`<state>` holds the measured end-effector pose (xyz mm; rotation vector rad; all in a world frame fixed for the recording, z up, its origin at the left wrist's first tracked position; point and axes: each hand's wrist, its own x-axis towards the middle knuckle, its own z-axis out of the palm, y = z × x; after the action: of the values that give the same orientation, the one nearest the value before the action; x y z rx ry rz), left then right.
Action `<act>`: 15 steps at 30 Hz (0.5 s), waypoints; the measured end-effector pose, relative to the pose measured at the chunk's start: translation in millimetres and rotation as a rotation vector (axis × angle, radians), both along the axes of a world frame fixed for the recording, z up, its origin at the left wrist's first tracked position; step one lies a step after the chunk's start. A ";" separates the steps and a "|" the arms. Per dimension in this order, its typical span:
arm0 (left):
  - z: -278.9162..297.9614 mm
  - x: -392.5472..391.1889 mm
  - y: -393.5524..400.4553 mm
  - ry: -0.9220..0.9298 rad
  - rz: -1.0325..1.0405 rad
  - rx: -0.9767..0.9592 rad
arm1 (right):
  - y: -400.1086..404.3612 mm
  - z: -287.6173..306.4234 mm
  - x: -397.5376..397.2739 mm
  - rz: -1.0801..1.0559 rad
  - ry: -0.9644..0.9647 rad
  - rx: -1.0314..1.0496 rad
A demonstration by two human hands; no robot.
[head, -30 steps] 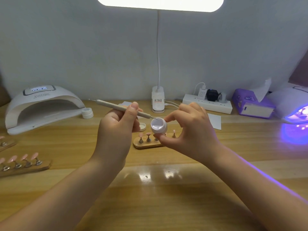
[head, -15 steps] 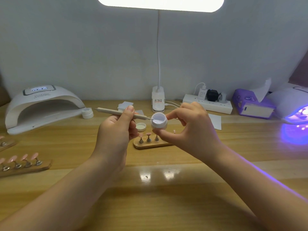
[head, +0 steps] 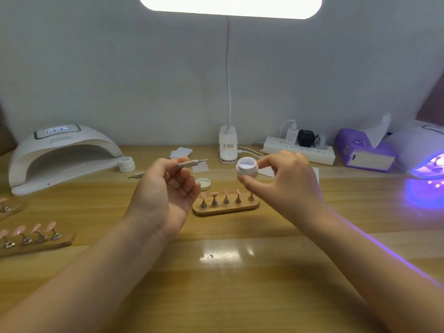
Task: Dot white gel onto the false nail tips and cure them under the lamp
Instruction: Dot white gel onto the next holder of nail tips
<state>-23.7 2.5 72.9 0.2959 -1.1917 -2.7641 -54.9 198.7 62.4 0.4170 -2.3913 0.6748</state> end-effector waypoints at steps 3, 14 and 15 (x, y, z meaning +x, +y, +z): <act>0.8 0.0 -0.4 0.011 -0.013 0.045 | 20.8 -8.1 -15.7 -0.133 -0.187 -0.069; -5.3 0.8 3.7 0.025 -0.041 0.039 | 39.5 -42.2 -32.3 -0.286 -0.392 -0.030; -6.3 0.9 3.9 0.021 -0.040 0.035 | 39.3 -41.9 -32.6 -0.288 -0.400 -0.006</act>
<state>-22.8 6.4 66.6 0.2489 -1.1580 -2.8177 -87.5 238.0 20.4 -0.0785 -2.7464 0.6808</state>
